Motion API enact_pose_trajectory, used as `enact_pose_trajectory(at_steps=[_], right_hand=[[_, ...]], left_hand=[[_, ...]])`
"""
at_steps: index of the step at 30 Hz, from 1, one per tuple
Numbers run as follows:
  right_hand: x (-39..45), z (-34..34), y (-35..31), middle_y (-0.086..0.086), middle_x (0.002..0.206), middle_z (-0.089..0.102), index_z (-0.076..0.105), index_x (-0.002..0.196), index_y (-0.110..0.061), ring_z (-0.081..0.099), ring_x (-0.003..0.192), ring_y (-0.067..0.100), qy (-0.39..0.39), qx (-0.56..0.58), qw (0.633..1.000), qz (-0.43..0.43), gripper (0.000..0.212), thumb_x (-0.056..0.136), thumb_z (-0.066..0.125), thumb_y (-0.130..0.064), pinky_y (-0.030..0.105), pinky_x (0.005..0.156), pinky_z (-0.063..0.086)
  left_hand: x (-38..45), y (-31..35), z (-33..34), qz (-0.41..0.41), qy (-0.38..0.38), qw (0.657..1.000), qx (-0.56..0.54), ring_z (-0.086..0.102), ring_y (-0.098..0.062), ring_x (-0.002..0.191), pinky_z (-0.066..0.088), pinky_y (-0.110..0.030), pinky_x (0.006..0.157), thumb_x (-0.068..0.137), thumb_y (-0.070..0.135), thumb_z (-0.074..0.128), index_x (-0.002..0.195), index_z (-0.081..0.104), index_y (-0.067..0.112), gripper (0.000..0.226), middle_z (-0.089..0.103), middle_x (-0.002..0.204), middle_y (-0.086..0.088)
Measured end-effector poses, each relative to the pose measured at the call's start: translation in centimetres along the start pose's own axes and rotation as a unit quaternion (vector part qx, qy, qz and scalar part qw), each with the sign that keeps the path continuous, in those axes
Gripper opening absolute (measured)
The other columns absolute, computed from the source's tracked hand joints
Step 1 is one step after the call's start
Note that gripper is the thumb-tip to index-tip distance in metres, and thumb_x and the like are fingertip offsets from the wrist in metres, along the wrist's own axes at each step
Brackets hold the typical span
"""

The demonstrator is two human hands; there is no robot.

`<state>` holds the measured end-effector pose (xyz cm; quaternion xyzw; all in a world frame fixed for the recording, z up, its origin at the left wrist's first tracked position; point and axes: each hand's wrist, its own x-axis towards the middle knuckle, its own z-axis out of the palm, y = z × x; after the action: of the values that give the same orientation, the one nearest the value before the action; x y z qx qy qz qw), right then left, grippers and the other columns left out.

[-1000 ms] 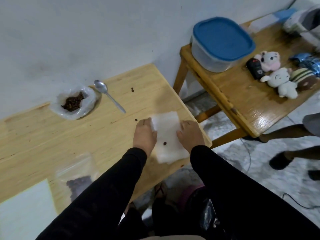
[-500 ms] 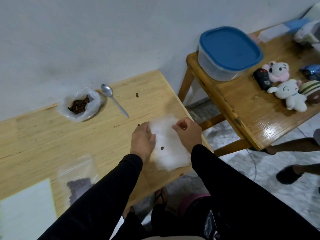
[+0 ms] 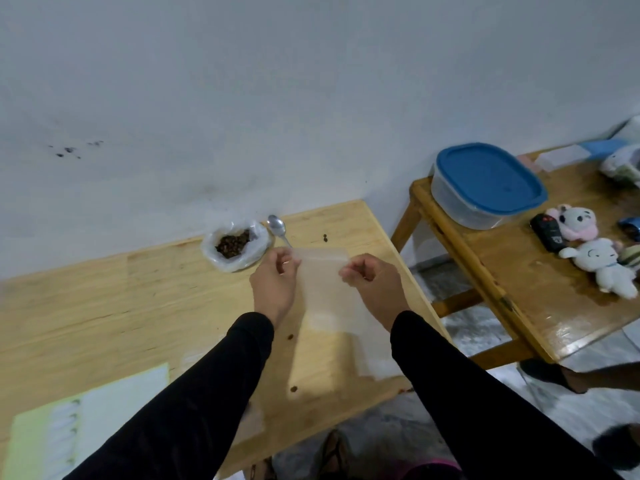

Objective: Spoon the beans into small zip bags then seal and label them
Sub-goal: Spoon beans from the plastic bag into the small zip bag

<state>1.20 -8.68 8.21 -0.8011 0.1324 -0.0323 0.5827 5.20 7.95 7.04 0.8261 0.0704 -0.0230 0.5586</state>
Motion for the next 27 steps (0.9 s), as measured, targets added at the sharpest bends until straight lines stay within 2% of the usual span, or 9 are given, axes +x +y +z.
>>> enact_pose_trajectory(at_steps=[3, 7, 10, 13, 15, 17, 20, 22, 27], right_hand=[[0.2, 1.6, -2.4, 0.0, 0.078, 0.068, 0.065, 0.079, -0.026, 0.063, 0.076, 0.012, -0.006, 0.006, 1.0, -0.028, 0.015, 0.08, 0.071, -0.012, 0.026, 0.076, 0.051], [0.1, 4.3, -5.3, -0.005, 0.08, 0.068, 0.068, 0.094, -0.02, 0.065, 0.08, 0.011, -0.011, 0.039, 0.996, -0.085, 0.013, 0.082, 0.071, -0.015, 0.024, 0.079, 0.053], [-0.1, 6.9, -6.9, -0.002, 0.082, 0.071, 0.07, 0.087, -0.016, 0.067, 0.082, 0.017, -0.033, 0.039, 0.99, -0.133, 0.005, 0.086, 0.067, -0.013, 0.031, 0.08, 0.054], [-0.5, 9.8, -7.8, -0.004, 0.082, 0.07, 0.068, 0.082, -0.019, 0.066, 0.081, 0.011, -0.035, 0.045, 0.988, -0.146, 0.012, 0.087, 0.064, -0.008, 0.025, 0.079, 0.052], [-0.9, 11.5, -8.0, -0.005, 0.083, 0.07, 0.066, 0.083, -0.02, 0.066, 0.083, 0.009, -0.041, 0.056, 0.987, -0.146, 0.016, 0.088, 0.062, -0.006, 0.022, 0.08, 0.05], [-1.6, 13.0, -8.2, -0.002, 0.086, 0.069, 0.065, 0.087, -0.014, 0.066, 0.085, 0.008, -0.063, 0.061, 0.985, -0.146, 0.011, 0.088, 0.061, -0.004, 0.02, 0.082, 0.049], [-2.5, 14.6, -8.6, 0.001, 0.096, 0.07, 0.065, 0.098, -0.005, 0.067, 0.092, 0.008, -0.108, 0.106, 0.981, -0.119, 0.013, 0.085, 0.064, -0.001, 0.019, 0.085, 0.05], [-3.0, 15.4, -9.2, 0.004, 0.103, 0.071, 0.065, 0.107, -0.005, 0.066, 0.099, 0.01, -0.149, 0.142, 0.974, -0.088, 0.022, 0.085, 0.066, -0.007, 0.02, 0.089, 0.051], [-2.6, 16.5, -10.1, -0.011, 0.103, 0.07, 0.066, 0.1, -0.031, 0.064, 0.101, 0.002, -0.137, 0.134, 0.981, -0.043, 0.015, 0.087, 0.067, -0.024, 0.023, 0.094, 0.049]], left_hand=[[0.8, 0.6, -2.8, 0.019, 0.023, 0.999, -0.043, 0.063, -0.018, 0.089, 0.044, -0.013, 0.072, 0.091, 0.018, 0.06, 0.089, 0.06, 0.021, 0.004, 0.062, 0.084, 0.007], [1.5, 0.8, -6.4, 0.041, 0.039, 0.996, -0.071, 0.064, -0.022, 0.088, 0.051, -0.026, 0.081, 0.089, 0.015, 0.063, 0.077, 0.058, 0.028, 0.018, 0.062, 0.08, 0.006], [1.9, 0.8, -8.6, 0.048, 0.058, 0.993, -0.088, 0.065, -0.017, 0.089, 0.052, -0.033, 0.088, 0.087, 0.019, 0.065, 0.089, 0.062, 0.029, 0.011, 0.065, 0.087, 0.01], [1.7, 0.9, -10.3, -0.001, 0.072, 0.989, -0.13, 0.064, -0.014, 0.098, 0.049, -0.035, 0.095, 0.085, 0.033, 0.068, 0.118, 0.055, 0.027, 0.036, 0.063, 0.102, 0.011], [1.6, 0.9, -11.2, -0.053, 0.073, 0.981, -0.172, 0.064, -0.015, 0.101, 0.049, -0.035, 0.096, 0.082, 0.039, 0.069, 0.128, 0.048, 0.022, 0.053, 0.062, 0.115, 0.004], [1.6, 0.4, -12.1, -0.092, 0.055, 0.966, -0.237, 0.066, -0.013, 0.097, 0.049, -0.033, 0.095, 0.083, 0.038, 0.07, 0.131, 0.045, 0.015, 0.059, 0.065, 0.114, -0.002], [1.4, -0.5, -13.4, -0.1, 0.028, 0.951, -0.29, 0.068, -0.014, 0.092, 0.052, -0.03, 0.089, 0.085, 0.028, 0.07, 0.119, 0.058, 0.008, 0.041, 0.07, 0.099, -0.005], [1.1, -1.1, -14.1, -0.076, 0.012, 0.955, -0.287, 0.067, -0.013, 0.095, 0.052, -0.026, 0.087, 0.086, 0.02, 0.068, 0.107, 0.064, 0.016, 0.022, 0.07, 0.102, -0.004], [0.8, -2.1, -14.8, -0.043, -0.004, 0.954, -0.296, 0.064, -0.01, 0.103, 0.05, -0.026, 0.09, 0.085, 0.014, 0.069, 0.1, 0.065, 0.029, 0.022, 0.069, 0.109, 0.001]])
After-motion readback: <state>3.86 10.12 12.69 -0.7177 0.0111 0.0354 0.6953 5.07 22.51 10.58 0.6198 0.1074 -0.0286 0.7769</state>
